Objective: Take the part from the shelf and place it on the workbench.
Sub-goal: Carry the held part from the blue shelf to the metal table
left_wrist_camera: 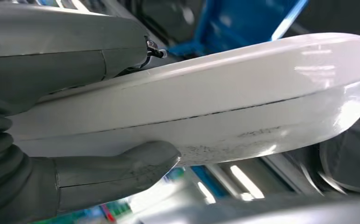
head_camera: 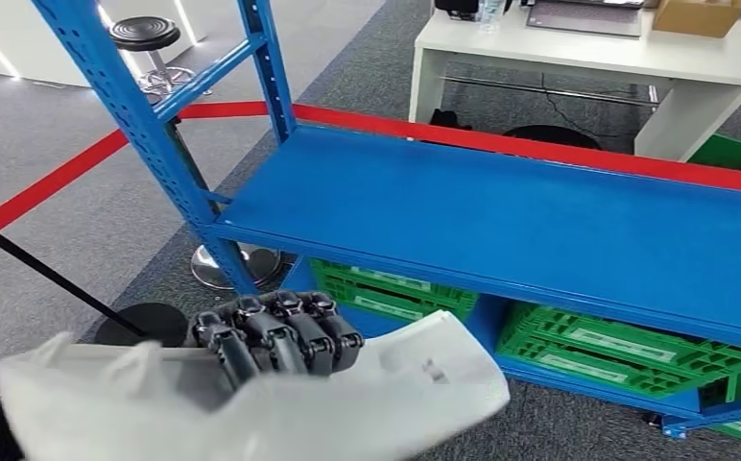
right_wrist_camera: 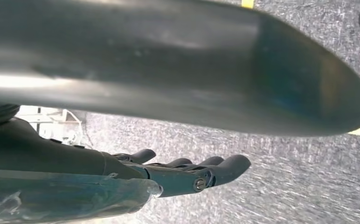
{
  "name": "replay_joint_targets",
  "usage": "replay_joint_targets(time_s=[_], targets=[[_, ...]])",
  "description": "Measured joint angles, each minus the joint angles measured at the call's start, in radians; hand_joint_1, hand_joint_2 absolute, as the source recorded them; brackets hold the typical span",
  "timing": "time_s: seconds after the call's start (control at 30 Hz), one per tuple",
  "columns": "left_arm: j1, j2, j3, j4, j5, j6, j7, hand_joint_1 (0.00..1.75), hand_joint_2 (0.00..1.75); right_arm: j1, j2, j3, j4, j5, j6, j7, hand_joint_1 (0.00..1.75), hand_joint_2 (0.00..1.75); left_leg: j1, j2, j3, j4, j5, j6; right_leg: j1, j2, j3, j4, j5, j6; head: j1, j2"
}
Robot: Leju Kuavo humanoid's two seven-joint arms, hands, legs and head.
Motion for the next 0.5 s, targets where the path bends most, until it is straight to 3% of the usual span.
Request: replay_joint_targets(time_s=[0.1,0.13,0.17,0.2,0.23,0.3,0.33,0.37,0.43,0.5], targets=[[0.026,0.0,0.043,0.002,-0.015,0.02,0.0,1.75,1.75,0.004,0.0,-0.01,0.0,-0.002,0.007,-0.003,0.0,0.0,0.001,0.002,-0.032,0.0,0.029,0.007,-0.002,0.0,-0.051,0.174,-0.127,0.011,0.0,0.0],[0.032,0.0,0.056,0.004,-0.018,0.023,0.0,1.75,1.75,0.004,0.0,-0.012,0.0,-0.002,0.008,-0.005,0.0,0.0,0.001,0.002,-0.045,0.001,0.04,0.007,-0.002,0.0,-0.059,0.223,-0.145,0.013,0.0,0.0],[0.035,0.0,0.068,0.005,-0.021,0.025,0.0,1.75,1.75,0.005,0.0,-0.014,0.0,-0.003,0.008,-0.007,0.0,0.0,0.0,0.002,-0.058,0.001,0.05,0.006,-0.002,0.0,-0.051,0.243,-0.14,0.015,0.0,0.0],[0.036,0.0,0.078,0.007,-0.023,0.026,0.0,1.75,1.75,0.006,-0.001,-0.016,0.0,-0.003,0.007,-0.012,0.0,0.0,0.001,0.002,-0.07,0.002,0.06,0.004,-0.002,0.0,-0.024,0.225,-0.12,0.015,0.0,0.0],[0.036,0.0,0.086,0.008,-0.024,0.028,0.0,1.75,1.75,0.005,-0.002,-0.017,-0.001,-0.002,0.004,-0.02,0.0,0.0,0.001,0.002,-0.081,0.002,0.069,0.001,-0.004,0.0,0.02,0.173,-0.095,0.016,0.0,0.0],[0.035,0.0,0.098,0.008,-0.025,0.03,0.0,1.75,1.75,0.001,-0.004,-0.019,-0.002,0.007,-0.008,-0.051,0.0,0.0,-0.001,0.001,-0.098,0.005,0.085,-0.008,-0.005,0.003,0.123,0.033,-0.082,0.014,-0.002,0.0],[0.034,-0.001,0.103,0.008,-0.026,0.031,0.0,1.75,1.75,-0.001,-0.004,-0.018,-0.002,0.018,-0.018,-0.071,0.0,0.0,-0.002,0.001,-0.102,0.007,0.091,-0.014,-0.005,0.005,0.153,-0.018,-0.087,0.009,-0.005,0.0],[0.032,-0.001,0.106,0.007,-0.025,0.03,0.0,1.75,1.75,-0.002,-0.005,-0.015,-0.002,0.032,-0.027,-0.088,0.0,0.0,-0.003,0.001,-0.104,0.008,0.098,-0.019,-0.003,0.008,0.166,-0.044,-0.093,0.001,-0.009,0.0],[0.03,-0.001,0.112,0.007,-0.022,0.022,0.0,1.75,1.75,0.0,-0.008,-0.007,-0.002,0.059,-0.037,-0.104,0.0,0.0,-0.001,0.001,-0.108,0.01,0.106,-0.028,0.0,0.008,0.155,-0.048,-0.085,-0.019,-0.015,0.0],[0.028,-0.001,0.116,0.007,-0.018,0.01,0.0,1.75,1.75,0.0,-0.012,0.002,-0.003,0.075,-0.035,-0.11,0.0,0.0,0.001,0.001,-0.124,0.037,0.067,-0.038,0.0,0.004,0.141,-0.049,-0.068,-0.036,-0.02,0.0]])
